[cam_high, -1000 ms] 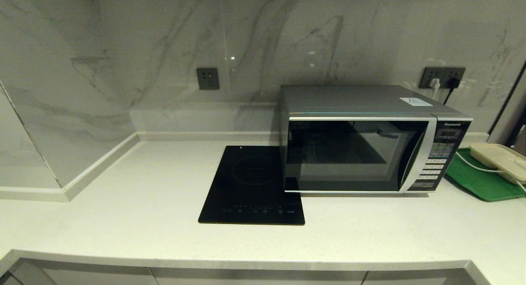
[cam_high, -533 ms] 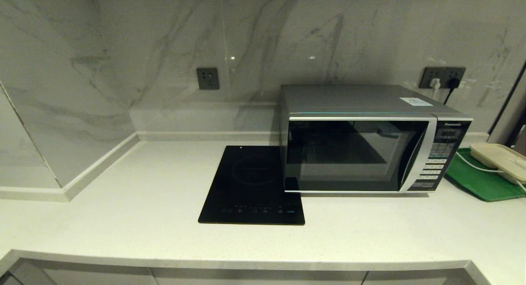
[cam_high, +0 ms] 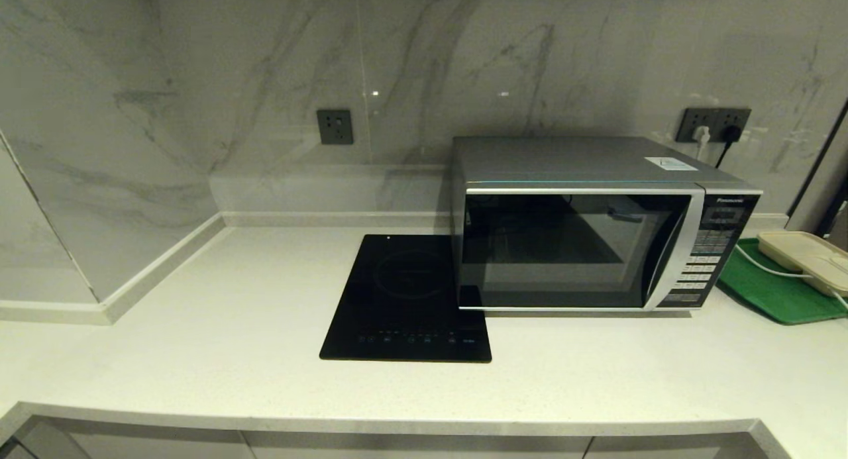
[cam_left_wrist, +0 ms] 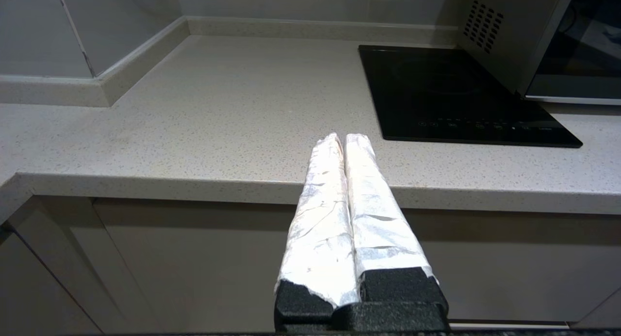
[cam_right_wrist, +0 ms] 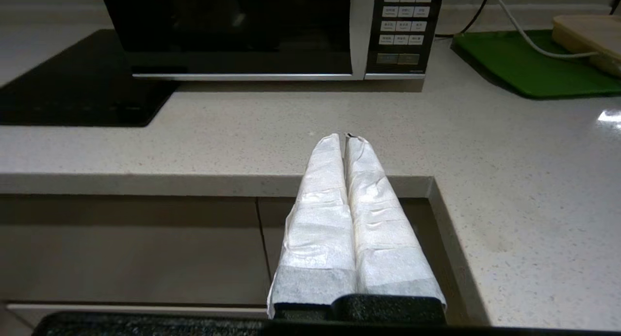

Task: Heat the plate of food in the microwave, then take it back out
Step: Open the microwave oven

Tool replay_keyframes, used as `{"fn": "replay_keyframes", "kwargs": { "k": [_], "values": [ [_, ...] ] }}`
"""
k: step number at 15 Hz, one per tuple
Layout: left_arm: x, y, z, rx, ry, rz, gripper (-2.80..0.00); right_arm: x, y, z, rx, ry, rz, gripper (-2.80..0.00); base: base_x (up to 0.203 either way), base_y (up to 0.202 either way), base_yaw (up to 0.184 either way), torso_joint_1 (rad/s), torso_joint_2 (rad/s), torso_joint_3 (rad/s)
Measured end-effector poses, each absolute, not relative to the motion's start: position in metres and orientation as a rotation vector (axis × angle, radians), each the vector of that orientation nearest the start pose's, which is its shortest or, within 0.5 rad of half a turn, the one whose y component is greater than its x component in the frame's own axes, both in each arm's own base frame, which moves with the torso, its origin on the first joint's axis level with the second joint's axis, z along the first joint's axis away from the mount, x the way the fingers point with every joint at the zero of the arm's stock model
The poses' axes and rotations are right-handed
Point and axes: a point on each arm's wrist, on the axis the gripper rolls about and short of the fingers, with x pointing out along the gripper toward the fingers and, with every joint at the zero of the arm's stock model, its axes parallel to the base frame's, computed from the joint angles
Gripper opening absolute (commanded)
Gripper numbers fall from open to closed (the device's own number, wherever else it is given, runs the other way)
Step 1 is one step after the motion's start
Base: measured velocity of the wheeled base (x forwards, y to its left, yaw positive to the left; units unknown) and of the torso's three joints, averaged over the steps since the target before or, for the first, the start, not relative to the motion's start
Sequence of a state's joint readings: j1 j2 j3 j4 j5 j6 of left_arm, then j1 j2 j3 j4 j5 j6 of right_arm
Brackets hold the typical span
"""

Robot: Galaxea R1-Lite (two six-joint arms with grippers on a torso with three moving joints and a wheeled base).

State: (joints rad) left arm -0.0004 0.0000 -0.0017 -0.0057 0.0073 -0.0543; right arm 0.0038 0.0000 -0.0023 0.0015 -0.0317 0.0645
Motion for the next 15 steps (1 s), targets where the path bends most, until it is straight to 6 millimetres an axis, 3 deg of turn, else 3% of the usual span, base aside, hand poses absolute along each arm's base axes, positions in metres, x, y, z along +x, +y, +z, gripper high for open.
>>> {"fn": "replay_keyframes", "kwargs": {
  "k": [15],
  "values": [
    [-0.0229, 0.0002, 0.0765, -0.055, -0.008, 0.007, -2.80, -0.0228, -0.0009, 0.0759, 0.076, -0.005, -0.029, -2.80, 0.000, 0.000, 0.000, 0.000, 0.00, 0.000]
  ]
}}
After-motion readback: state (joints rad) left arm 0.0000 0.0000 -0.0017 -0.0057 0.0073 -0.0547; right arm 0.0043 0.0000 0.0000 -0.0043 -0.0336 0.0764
